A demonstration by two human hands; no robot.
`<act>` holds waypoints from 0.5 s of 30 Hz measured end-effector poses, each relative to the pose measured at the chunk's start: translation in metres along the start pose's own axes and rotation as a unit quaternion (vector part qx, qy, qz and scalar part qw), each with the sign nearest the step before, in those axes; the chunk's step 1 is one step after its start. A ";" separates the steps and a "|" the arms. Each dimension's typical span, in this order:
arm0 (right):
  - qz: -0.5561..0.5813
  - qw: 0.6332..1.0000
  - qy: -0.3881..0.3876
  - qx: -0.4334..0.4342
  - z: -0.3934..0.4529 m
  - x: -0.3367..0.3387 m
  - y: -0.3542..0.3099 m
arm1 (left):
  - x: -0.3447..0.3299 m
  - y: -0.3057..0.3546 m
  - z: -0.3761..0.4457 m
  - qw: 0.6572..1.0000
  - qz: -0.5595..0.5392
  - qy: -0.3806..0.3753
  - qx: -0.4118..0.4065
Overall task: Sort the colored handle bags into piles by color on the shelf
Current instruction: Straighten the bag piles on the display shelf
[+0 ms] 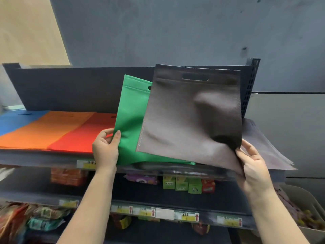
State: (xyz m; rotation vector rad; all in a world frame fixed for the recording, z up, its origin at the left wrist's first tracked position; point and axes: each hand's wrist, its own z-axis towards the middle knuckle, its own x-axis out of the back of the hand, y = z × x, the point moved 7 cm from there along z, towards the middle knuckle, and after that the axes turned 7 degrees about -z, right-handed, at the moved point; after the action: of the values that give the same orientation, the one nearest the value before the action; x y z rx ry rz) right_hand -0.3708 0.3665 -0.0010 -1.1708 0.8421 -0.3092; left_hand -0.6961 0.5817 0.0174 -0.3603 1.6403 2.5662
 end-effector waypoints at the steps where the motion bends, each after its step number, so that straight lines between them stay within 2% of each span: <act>1: 0.011 1.000 0.005 -0.001 0.003 -0.006 0.003 | -0.001 -0.006 0.011 1.000 0.012 -0.007 0.002; 10: 0.051 0.998 0.037 0.007 0.017 -0.039 0.018 | -0.030 -0.051 0.068 0.990 0.095 -0.093 0.045; 13: 0.047 0.998 0.047 0.009 0.018 -0.043 0.019 | -0.037 -0.061 0.072 0.979 0.155 -0.117 0.063; 15: 0.042 0.998 0.049 0.013 0.019 -0.043 0.018 | -0.039 -0.056 0.072 0.971 0.200 -0.122 0.046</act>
State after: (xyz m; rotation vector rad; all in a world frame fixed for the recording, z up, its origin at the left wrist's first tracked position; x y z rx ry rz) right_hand -0.3889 0.4132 0.0036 -1.0995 0.9680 -0.3087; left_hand -0.6591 0.6728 0.0059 0.3147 1.8841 2.6453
